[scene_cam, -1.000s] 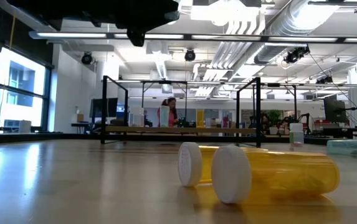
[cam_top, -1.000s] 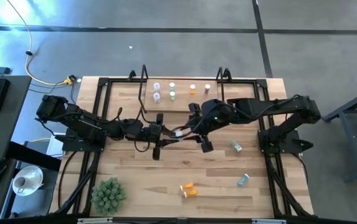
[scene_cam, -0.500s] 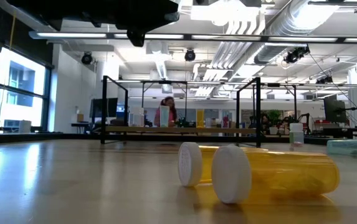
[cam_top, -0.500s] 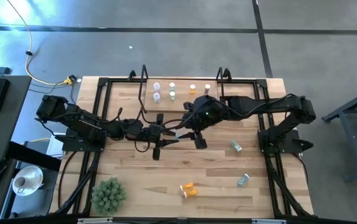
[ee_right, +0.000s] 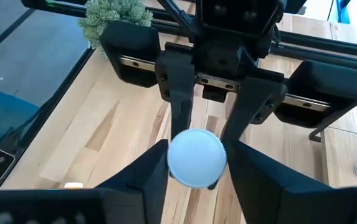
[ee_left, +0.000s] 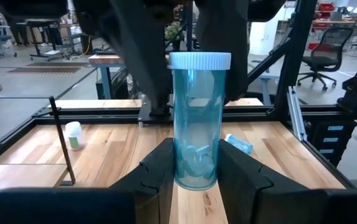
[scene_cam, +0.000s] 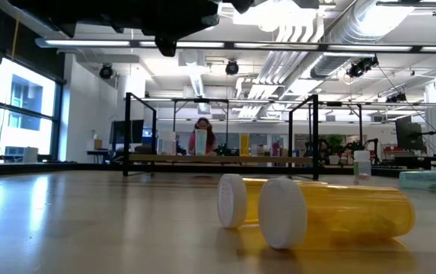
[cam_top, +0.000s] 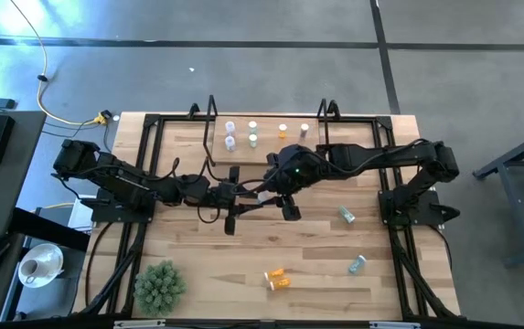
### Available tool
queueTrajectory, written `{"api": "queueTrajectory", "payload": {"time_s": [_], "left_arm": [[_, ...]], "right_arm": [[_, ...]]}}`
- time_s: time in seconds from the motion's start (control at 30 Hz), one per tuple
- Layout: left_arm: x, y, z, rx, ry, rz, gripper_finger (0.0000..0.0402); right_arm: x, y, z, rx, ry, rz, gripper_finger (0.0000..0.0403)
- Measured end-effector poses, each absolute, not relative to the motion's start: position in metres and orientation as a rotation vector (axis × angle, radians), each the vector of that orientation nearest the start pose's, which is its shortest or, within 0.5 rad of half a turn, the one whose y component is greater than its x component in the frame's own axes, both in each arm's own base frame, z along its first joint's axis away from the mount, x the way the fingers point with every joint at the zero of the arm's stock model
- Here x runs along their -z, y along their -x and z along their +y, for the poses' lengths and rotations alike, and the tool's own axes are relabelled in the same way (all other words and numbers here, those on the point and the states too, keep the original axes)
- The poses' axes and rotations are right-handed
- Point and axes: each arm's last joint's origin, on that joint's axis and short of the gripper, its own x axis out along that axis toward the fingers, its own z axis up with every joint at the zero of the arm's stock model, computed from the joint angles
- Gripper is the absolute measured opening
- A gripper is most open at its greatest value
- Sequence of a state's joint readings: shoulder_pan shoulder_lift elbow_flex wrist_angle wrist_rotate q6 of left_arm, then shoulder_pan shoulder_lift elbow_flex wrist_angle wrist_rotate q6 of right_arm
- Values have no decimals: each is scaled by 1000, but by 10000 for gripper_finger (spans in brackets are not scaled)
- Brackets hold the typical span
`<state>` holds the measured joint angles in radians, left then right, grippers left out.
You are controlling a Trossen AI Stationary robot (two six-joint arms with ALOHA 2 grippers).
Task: Pick and place medicine bottles onto shelf by color
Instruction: Put the top blue pill bottle on the shelf aligned with the other blue pill bottle
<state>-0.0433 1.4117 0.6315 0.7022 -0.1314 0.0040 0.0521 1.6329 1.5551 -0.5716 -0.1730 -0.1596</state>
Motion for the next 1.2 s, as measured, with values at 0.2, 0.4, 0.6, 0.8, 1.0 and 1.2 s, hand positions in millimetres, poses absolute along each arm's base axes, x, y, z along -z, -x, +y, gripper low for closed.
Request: {"api": "queueTrajectory", "payload": {"time_s": [0.2,0.4,0.6,0.8,1.0,1.2], "left_arm": [[-227,-291,-8,-99,-9,79,90],[-227,-291,-8,-104,-10,79,91],[-227,-291,-8,-107,-11,79,109],[-227,-290,-8,-119,-12,80,157],[-227,-290,-7,-162,-13,79,219],[-229,-289,-7,-177,-14,78,245]], "right_arm": [[-349,-361,24,-265,113,636,102],[-349,-360,24,-264,110,640,97],[-349,-360,24,-260,95,642,104],[-349,-360,24,-260,94,643,102],[-350,-359,23,-245,99,647,102],[-360,-348,20,-177,121,640,101]]}}
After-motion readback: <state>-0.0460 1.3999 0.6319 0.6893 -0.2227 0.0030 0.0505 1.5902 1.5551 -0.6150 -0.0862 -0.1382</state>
